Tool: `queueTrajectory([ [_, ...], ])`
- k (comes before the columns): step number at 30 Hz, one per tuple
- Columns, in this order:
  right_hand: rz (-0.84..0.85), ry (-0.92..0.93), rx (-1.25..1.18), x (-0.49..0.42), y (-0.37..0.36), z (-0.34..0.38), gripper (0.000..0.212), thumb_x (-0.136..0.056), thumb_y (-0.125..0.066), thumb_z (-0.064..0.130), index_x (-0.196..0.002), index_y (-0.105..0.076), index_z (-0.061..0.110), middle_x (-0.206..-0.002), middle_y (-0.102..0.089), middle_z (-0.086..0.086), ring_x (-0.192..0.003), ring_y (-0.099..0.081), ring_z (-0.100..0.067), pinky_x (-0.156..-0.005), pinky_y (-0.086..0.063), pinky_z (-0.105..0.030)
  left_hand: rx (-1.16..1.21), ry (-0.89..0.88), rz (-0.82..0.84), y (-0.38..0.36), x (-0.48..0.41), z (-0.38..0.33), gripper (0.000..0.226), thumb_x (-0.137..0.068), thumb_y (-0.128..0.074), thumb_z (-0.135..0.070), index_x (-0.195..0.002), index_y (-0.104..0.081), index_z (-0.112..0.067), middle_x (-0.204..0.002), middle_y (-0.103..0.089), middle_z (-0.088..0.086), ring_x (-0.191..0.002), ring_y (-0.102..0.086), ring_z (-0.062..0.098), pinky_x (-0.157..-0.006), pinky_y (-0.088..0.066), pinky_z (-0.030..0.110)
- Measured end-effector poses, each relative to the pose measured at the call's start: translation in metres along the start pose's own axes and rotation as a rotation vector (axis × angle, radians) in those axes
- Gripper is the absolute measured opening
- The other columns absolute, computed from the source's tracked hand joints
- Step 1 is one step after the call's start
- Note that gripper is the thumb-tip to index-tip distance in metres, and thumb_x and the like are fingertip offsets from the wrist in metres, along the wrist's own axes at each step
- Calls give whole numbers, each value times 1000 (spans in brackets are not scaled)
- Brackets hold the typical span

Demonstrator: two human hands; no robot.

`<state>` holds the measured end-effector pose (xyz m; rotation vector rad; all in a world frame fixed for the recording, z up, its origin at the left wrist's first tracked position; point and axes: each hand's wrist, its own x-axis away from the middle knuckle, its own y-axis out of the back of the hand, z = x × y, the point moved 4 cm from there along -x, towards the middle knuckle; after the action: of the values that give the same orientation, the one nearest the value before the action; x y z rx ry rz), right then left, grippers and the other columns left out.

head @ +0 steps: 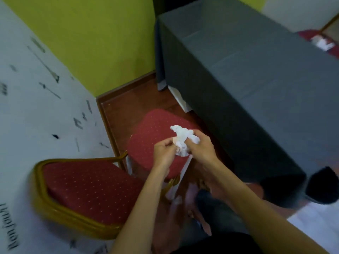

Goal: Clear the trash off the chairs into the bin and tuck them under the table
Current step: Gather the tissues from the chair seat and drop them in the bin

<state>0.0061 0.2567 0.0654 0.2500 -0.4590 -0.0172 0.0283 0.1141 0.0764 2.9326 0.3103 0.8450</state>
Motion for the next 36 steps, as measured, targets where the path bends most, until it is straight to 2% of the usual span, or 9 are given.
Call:
queueTrajectory([
  [3,-42,-6,-6,21,38,10,30,-85,-73,47,-112,-69,35,-100,-75,8,-93,-72,-12,-87,-62,-43,-37,-11,43,-24,20,-18,27,-78,-67,-3,-99,-79,-15,-93,-79,5,-86,-74,20,-77,-61,35],
  [6,-121,23,-35,40,79,21,39,-85,-73,46,-120,-69,29,-102,-76,4,-92,-73,-15,-85,-63,-44,-75,-72,89,-58,37,-39,26,-80,-67,-1,-102,-77,-12,-89,-78,2,-83,-74,18,-76,-62,34],
  [10,-250,64,-112,56,133,23,34,-85,-73,47,-114,-68,33,-98,-74,10,-90,-72,-11,-75,-63,-34,-130,-164,143,-106,53,-63,29,-76,-68,3,-96,-75,-16,-83,-76,-2,-73,-72,12,-62,-57,25],
  [14,-352,50,-199,63,186,12,35,-86,-74,42,-112,-57,28,-102,-68,8,-91,-69,-11,-72,-60,-32,-138,-180,205,-160,62,-71,33,-72,-64,5,-96,-75,-15,-89,-77,3,-82,-74,18,-75,-61,33],
  [19,-421,14,-243,72,262,-15,33,-87,-70,38,-112,-54,25,-105,-69,3,-92,-71,-14,-70,-61,-32,-174,-164,294,-246,80,-68,32,-73,-66,-2,-100,-76,-18,-92,-79,3,-85,-76,18,-75,-62,34],
  [26,-514,-67,-334,83,400,-75,36,-79,-66,45,-111,-59,28,-105,-73,5,-95,-74,-16,-84,-63,-45,-237,-164,413,-404,123,-55,22,-86,-69,-8,-105,-76,-17,-96,-77,-1,-88,-73,14,-75,-61,29],
  [29,-543,-85,-355,79,457,-102,33,-79,-65,32,-112,-63,28,-105,-73,5,-97,-73,-16,-87,-63,-47,-245,-150,453,-470,131,-46,21,-83,-71,-9,-100,-78,-18,-90,-79,-2,-87,-75,15,-80,-62,33],
  [33,-565,-129,-334,77,522,-137,37,-81,-66,31,-118,-66,27,-106,-74,8,-99,-72,-13,-91,-61,-43,-273,-152,484,-543,145,-32,23,-84,-68,-4,-103,-77,-14,-89,-78,-1,-82,-73,11,-69,-59,22],
  [36,-518,-183,-381,76,557,-159,32,-90,-69,24,-122,-66,23,-105,-74,9,-96,-71,-8,-81,-61,-27,-301,-126,456,-584,150,-16,23,-82,-67,-5,-99,-72,-21,-94,-75,2,-87,-73,18,-76,-61,33],
])
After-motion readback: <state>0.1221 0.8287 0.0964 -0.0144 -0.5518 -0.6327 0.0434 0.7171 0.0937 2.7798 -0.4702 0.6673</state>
